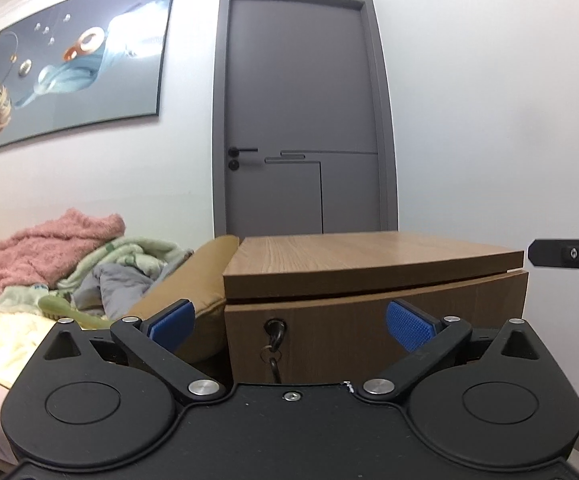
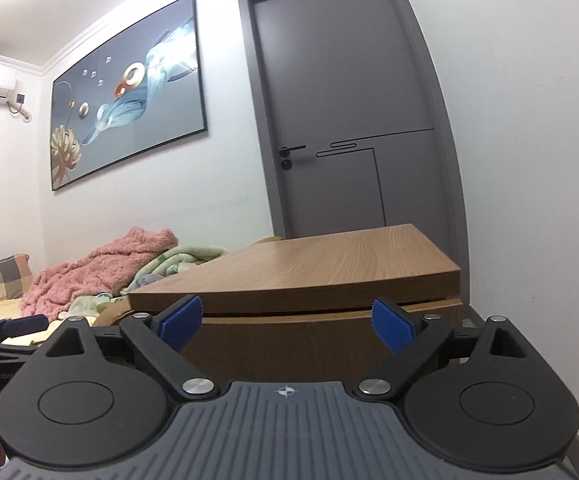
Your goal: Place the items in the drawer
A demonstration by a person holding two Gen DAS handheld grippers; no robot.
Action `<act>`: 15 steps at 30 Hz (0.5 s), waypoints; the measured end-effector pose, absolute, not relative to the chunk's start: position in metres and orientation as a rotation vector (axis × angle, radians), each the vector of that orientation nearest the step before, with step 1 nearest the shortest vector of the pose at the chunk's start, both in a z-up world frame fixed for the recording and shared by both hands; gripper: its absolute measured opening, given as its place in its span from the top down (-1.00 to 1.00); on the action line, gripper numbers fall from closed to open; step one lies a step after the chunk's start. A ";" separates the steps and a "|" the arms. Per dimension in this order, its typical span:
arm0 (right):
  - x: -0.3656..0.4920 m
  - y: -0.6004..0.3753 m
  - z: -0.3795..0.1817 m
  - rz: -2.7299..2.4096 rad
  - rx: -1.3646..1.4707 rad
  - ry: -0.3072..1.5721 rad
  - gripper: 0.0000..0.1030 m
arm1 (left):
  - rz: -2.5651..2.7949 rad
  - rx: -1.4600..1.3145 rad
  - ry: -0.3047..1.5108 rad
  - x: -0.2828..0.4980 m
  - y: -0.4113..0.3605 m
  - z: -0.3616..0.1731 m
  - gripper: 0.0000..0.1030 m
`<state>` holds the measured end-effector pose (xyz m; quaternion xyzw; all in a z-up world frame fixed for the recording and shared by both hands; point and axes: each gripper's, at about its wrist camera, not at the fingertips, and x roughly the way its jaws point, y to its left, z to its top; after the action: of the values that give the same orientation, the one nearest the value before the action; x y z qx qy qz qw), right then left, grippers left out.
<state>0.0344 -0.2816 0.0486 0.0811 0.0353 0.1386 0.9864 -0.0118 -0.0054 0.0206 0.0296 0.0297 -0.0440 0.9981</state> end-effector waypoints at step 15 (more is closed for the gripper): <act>-0.015 -0.258 0.044 0.311 0.118 0.022 -1.00 | -0.144 0.032 0.053 -0.049 -0.009 0.017 -0.98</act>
<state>-0.0154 -0.2576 0.0443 0.0586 0.0111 0.1547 0.9862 -0.0486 -0.0093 0.0173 0.0162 0.0267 -0.0720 0.9969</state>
